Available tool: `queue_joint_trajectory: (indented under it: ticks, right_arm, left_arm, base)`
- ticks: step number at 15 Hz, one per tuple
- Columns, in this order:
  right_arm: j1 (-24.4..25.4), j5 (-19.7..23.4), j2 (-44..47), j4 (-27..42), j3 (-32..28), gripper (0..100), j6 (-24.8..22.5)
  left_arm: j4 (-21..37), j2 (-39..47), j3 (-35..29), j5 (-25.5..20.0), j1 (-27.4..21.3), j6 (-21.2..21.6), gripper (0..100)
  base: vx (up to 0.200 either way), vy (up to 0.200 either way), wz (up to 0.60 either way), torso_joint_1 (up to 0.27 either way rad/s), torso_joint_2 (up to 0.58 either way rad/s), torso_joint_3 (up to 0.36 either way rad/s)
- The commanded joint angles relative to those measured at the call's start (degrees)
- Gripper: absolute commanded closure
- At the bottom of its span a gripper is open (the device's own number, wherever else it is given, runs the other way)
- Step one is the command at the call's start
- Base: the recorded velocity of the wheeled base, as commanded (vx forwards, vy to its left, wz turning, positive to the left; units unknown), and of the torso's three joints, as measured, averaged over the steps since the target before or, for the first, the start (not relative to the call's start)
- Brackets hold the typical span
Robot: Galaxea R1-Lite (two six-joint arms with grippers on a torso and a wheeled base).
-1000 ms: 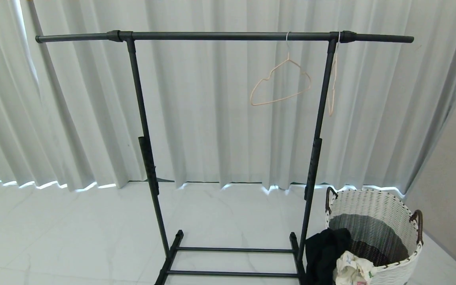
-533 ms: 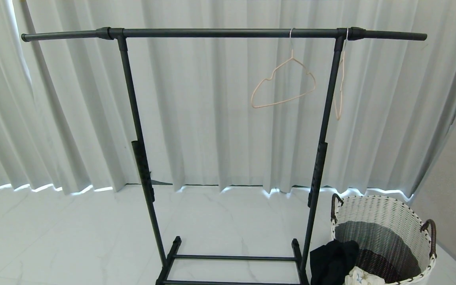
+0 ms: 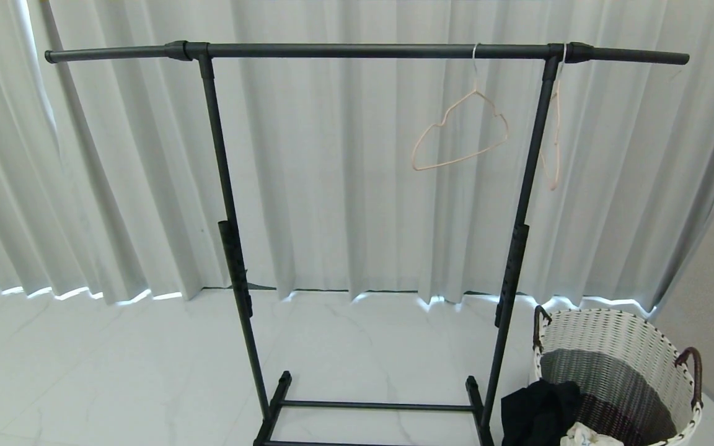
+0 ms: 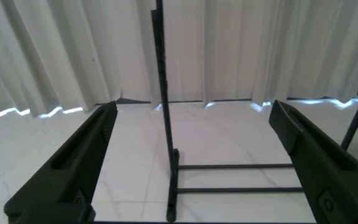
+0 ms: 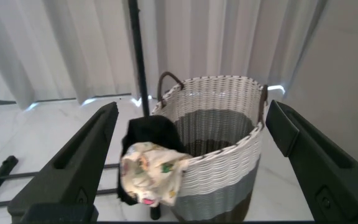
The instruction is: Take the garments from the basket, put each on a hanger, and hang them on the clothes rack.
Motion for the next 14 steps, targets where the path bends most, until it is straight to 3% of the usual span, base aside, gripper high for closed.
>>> queue_joint_trajectory:
  ticks: [1,3,8,11,14]
  right_arm:
    - [0.1,0.0,0.0,0.0,0.0,0,0.0]
    - [0.1,0.0,0.0,0.0,0.0,0,0.0]
    - [0.1,0.0,0.0,0.0,0.0,0,0.0]
    - [0.1,0.0,0.0,0.0,0.0,0,0.1]
    - [0.1,0.0,0.0,0.0,0.0,0,0.2]
  left_arm:
    - [0.0,0.0,0.0,0.0,0.0,0.0,0]
    - [0.0,0.0,0.0,0.0,0.0,-0.1,0]
    - [0.0,0.0,0.0,0.0,0.0,0.6,0]
    - [0.0,0.0,0.0,0.0,0.0,0.5,0]
    - [0.0,0.0,0.0,0.0,0.0,0.3,0]
  base:
    - [0.0,0.2,0.0,0.002,0.0,-0.002]
    - [0.0,0.2,0.0,0.002,0.0,0.002]
    - [0.0,0.0,0.0,0.0,0.0,0.0]
    - [0.2,0.0,0.0,-0.001,-0.01,0.002]
    - [0.0,0.0,0.0,0.0,0.0,0.0]
